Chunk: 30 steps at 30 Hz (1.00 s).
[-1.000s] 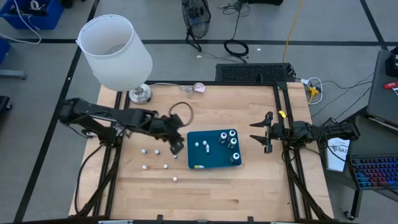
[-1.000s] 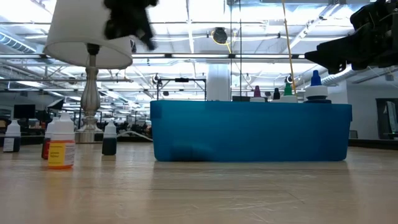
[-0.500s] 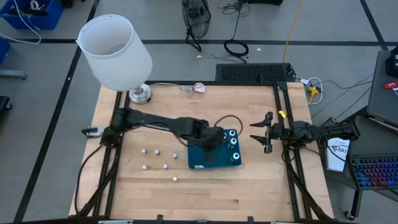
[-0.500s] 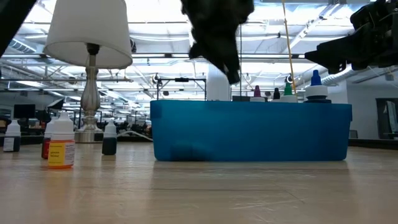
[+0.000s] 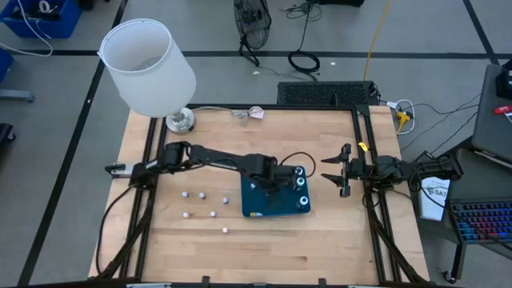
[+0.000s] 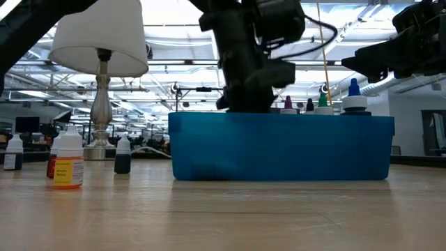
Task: Pick & Place food coloring
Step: Put the small purple food coloring bottle into the blue bin
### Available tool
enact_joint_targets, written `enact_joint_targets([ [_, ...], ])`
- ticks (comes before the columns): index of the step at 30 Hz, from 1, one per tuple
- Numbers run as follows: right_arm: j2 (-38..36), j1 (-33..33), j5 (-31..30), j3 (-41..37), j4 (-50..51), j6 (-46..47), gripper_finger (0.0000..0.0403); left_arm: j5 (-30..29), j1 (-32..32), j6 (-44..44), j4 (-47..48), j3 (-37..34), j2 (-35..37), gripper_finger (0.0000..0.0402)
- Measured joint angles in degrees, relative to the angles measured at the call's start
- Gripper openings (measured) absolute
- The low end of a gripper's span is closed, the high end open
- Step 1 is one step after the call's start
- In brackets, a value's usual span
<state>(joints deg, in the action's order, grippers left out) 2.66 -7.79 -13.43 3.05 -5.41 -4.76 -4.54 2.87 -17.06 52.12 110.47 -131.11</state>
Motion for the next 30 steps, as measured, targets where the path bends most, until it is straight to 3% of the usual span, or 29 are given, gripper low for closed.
enact_joint_targets([
  [12,0.00,0.00,0.00,0.02,0.01,-0.02,0.0213,0.50,0.02,-0.14,-2.02,-0.06,-1.13,0.0069],
  [30,0.00,0.00,0.00,0.00,0.02,-0.01,0.0212,0.59,-0.35,-2.96,-2.90,-0.13,-1.85,0.0101],
])
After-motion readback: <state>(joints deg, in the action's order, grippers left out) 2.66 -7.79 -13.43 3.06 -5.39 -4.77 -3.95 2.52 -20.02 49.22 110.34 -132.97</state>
